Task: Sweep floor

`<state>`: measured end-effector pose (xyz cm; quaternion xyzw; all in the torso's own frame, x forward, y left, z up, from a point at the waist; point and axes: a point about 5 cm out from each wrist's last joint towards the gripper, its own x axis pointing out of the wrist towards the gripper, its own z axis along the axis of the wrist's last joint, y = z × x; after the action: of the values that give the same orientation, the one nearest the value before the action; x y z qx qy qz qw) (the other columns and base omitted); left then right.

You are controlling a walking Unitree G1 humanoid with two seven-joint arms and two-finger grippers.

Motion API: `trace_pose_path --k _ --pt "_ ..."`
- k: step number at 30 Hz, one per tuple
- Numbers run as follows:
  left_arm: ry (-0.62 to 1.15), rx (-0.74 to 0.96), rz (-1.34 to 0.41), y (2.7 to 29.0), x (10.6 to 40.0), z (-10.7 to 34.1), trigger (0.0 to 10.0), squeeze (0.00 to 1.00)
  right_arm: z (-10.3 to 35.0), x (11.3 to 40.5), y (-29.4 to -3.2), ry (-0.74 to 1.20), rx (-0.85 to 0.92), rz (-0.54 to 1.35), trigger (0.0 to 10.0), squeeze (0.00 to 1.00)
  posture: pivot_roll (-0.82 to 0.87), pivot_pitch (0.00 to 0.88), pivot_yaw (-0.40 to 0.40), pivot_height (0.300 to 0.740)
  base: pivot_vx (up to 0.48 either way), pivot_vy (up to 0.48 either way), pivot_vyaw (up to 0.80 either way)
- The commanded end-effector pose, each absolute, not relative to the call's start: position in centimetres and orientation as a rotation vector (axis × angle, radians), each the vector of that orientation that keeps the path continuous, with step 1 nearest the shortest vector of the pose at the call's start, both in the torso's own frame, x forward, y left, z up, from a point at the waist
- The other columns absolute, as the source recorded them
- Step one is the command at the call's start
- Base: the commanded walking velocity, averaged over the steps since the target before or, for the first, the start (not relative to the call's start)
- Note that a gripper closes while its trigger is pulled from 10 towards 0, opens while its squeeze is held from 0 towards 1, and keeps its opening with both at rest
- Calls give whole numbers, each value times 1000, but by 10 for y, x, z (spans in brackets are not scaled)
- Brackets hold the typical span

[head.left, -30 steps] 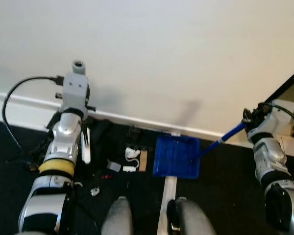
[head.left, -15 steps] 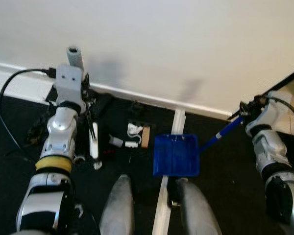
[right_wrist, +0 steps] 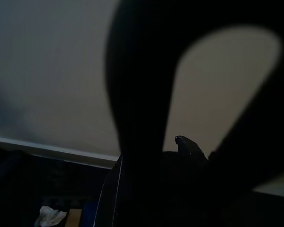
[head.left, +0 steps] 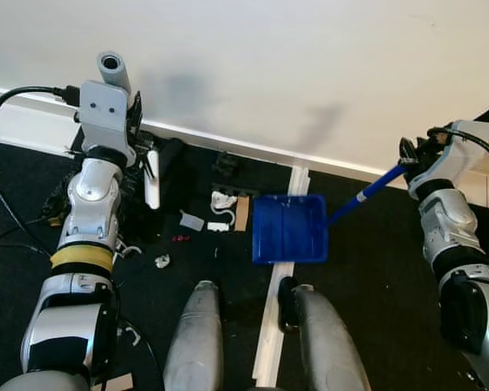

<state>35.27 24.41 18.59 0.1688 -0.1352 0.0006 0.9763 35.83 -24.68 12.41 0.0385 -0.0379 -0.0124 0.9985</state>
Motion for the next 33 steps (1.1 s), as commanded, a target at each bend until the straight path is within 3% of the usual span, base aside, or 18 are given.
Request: trace_pose_path --k 1,23,33 --pt "-291 374 8 252 351 190 10000 0 120 354 -250 -73 54 -24 10000 0 171 391 -49 740 0 0 0" --pt "-288 383 -4 253 355 190 10000 0 133 355 -267 -94 -89 -112 10000 0 179 402 -37 740 0 0 0" --pt "-291 378 -4 251 356 190 10000 0 126 355 -257 -76 -87 -96 10000 0 171 400 -39 740 0 0 0"
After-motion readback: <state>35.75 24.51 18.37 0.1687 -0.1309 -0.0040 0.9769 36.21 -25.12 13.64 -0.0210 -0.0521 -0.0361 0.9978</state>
